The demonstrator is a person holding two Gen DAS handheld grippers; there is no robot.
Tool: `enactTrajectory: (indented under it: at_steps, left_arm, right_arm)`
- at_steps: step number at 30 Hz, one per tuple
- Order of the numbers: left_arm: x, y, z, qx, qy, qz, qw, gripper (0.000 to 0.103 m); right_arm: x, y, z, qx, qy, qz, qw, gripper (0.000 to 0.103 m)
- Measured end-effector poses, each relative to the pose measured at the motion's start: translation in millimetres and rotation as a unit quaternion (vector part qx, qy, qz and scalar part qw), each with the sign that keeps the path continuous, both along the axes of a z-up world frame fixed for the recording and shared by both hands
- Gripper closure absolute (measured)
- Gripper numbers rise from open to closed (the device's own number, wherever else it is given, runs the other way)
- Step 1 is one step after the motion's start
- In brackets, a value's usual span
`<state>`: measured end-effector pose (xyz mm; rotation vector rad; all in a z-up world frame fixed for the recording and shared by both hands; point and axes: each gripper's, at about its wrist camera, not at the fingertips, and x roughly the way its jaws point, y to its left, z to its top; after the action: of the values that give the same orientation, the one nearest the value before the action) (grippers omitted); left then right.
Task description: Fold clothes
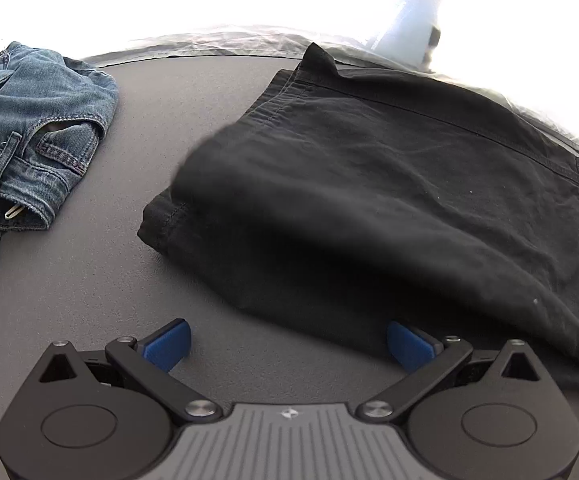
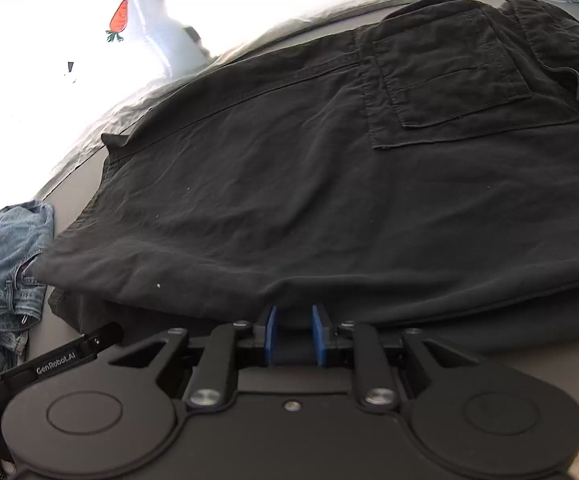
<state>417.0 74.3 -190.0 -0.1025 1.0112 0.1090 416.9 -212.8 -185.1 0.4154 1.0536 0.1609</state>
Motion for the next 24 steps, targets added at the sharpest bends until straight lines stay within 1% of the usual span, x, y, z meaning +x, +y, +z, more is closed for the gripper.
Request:
enactTrajectory:
  at_steps: [3,5,8,10,11,13,15,16,18,20,21,22,23,24]
  left_arm:
    - [-10,9,2,-0.014,0.001,0.01,0.9999,0.0]
    - [-20,13,4,-0.03,-0.002,0.017,0.9994,0.0]
    - [-28,23,6,-0.062,-0.01,0.034,0.9974,0.0]
    - [-27,31,7,-0.077,-0.015,0.052,0.9956,0.0]
    - [-27,35,7,-0.082,-0.017,0.062,0.9946,0.0]
    - [-24,43,9,-0.088,-0.024,0.079,0.9927,0.0]
    - [-19,49,12,-0.085,-0.028,0.092,0.9917,0.0]
    - [-18,51,14,-0.082,-0.032,0.098,0.9913,0.0]
    - [-17,55,22,-0.083,-0.049,0.103,0.99,0.0]
    - [-17,56,32,-0.091,-0.073,0.098,0.9883,0.001]
    - [-17,56,36,-0.094,-0.083,0.092,0.9878,0.002]
    - [-15,54,38,-0.097,-0.092,0.084,0.9874,0.005]
    - [-13,53,40,-0.101,-0.101,0.076,0.9869,0.009]
    - [-10,51,40,-0.111,-0.104,0.068,0.9861,0.021]
  right_arm:
    - [2,6,12,0.001,-0.049,-0.001,0.999,0.082]
    - [9,12,16,-0.012,-0.072,0.006,0.997,0.081]
    - [19,29,10,-0.071,-0.075,0.035,0.994,0.08]
    - [18,39,-1,-0.1,-0.055,0.065,0.991,0.081]
    - [13,45,-4,-0.11,-0.057,0.082,0.989,0.081]
    - [0,57,-3,-0.138,-0.079,0.121,0.98,0.079]
    - [-10,69,0,-0.168,-0.097,0.161,0.968,0.077]
    - [-13,73,1,-0.178,-0.104,0.172,0.963,0.075]
    - [-14,77,0,-0.189,-0.108,0.175,0.96,0.073]
    - [-11,74,0,-0.179,-0.106,0.158,0.965,0.073]
    - [-11,72,-1,-0.176,-0.105,0.15,0.967,0.071]
    - [-11,70,-1,-0.174,-0.105,0.144,0.969,0.066]
    - [-10,69,-2,-0.173,-0.104,0.139,0.97,0.063]
    - [-9,66,-3,-0.169,-0.103,0.136,0.971,0.061]
